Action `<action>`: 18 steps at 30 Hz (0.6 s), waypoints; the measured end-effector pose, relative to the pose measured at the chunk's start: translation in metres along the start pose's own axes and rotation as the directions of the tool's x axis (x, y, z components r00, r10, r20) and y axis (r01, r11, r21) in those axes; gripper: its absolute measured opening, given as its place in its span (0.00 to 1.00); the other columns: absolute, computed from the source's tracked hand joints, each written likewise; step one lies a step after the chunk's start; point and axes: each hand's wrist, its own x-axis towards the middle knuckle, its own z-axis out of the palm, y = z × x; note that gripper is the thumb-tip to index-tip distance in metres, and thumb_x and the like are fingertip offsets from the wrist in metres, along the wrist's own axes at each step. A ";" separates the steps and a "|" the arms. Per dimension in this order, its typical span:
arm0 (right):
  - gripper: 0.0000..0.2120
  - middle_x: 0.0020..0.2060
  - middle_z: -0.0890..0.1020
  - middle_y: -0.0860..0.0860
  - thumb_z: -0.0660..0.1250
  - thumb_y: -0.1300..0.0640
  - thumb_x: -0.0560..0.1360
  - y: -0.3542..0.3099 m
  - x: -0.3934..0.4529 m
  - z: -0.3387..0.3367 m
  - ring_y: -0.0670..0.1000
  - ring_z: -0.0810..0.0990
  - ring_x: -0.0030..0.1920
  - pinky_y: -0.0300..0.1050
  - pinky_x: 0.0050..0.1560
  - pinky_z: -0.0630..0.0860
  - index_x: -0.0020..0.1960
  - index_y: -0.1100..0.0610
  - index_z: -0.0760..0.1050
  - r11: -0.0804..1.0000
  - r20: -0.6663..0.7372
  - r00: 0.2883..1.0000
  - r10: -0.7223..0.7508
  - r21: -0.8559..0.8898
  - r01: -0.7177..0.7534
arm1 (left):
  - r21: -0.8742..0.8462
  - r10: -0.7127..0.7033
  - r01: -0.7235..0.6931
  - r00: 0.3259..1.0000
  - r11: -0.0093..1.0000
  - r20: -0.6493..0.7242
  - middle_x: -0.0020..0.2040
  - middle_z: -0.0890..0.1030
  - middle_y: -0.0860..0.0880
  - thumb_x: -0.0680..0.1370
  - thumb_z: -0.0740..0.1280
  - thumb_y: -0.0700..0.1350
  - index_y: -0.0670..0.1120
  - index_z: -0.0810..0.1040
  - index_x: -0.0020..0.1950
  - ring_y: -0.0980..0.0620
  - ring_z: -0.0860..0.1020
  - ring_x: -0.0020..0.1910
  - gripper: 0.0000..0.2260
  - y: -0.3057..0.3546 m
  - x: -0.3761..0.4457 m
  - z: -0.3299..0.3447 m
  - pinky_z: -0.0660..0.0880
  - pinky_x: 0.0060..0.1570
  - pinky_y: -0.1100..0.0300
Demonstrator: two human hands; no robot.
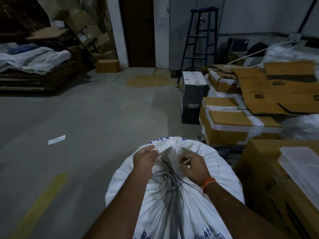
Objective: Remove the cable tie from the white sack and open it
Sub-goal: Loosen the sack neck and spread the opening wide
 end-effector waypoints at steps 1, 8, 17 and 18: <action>0.09 0.37 0.83 0.48 0.69 0.68 0.69 -0.002 0.002 -0.003 0.48 0.82 0.40 0.43 0.44 0.80 0.39 0.54 0.78 0.988 -0.043 0.995 0.093 0.127 -0.087 | 0.002 0.005 -0.005 1.000 1.000 -0.001 0.32 0.84 0.46 0.76 0.69 0.27 0.37 0.81 0.58 0.49 0.78 0.33 0.13 -0.006 0.001 -0.003 0.74 0.34 0.62; 0.06 0.48 0.81 0.53 0.66 0.53 0.80 -0.051 0.054 -0.034 0.54 0.79 0.48 0.45 0.44 0.74 0.55 0.52 0.78 0.523 0.244 0.817 0.522 0.665 -0.533 | 0.104 0.062 -0.069 0.996 0.992 0.071 0.40 0.83 0.44 0.74 0.71 0.30 0.42 0.83 0.61 0.51 0.75 0.34 0.17 -0.024 -0.007 -0.009 0.72 0.32 0.62; 0.13 0.53 0.82 0.64 0.61 0.75 0.76 -0.048 0.065 -0.024 0.61 0.79 0.53 0.61 0.64 0.75 0.54 0.65 0.81 0.470 0.392 0.677 0.624 0.504 -0.725 | 0.163 0.097 -0.114 0.989 0.980 0.110 0.60 0.83 0.37 0.73 0.73 0.30 0.42 0.81 0.64 0.51 0.79 0.38 0.21 -0.033 -0.042 -0.004 0.75 0.29 0.67; 0.14 0.52 0.81 0.63 0.61 0.75 0.77 -0.045 0.059 -0.028 0.61 0.78 0.53 0.61 0.64 0.74 0.51 0.64 0.82 0.464 0.391 0.666 0.636 0.495 -0.734 | 0.160 0.102 -0.116 0.990 0.980 0.096 0.61 0.83 0.38 0.72 0.74 0.31 0.44 0.80 0.64 0.50 0.79 0.40 0.21 -0.037 -0.047 -0.006 0.76 0.30 0.67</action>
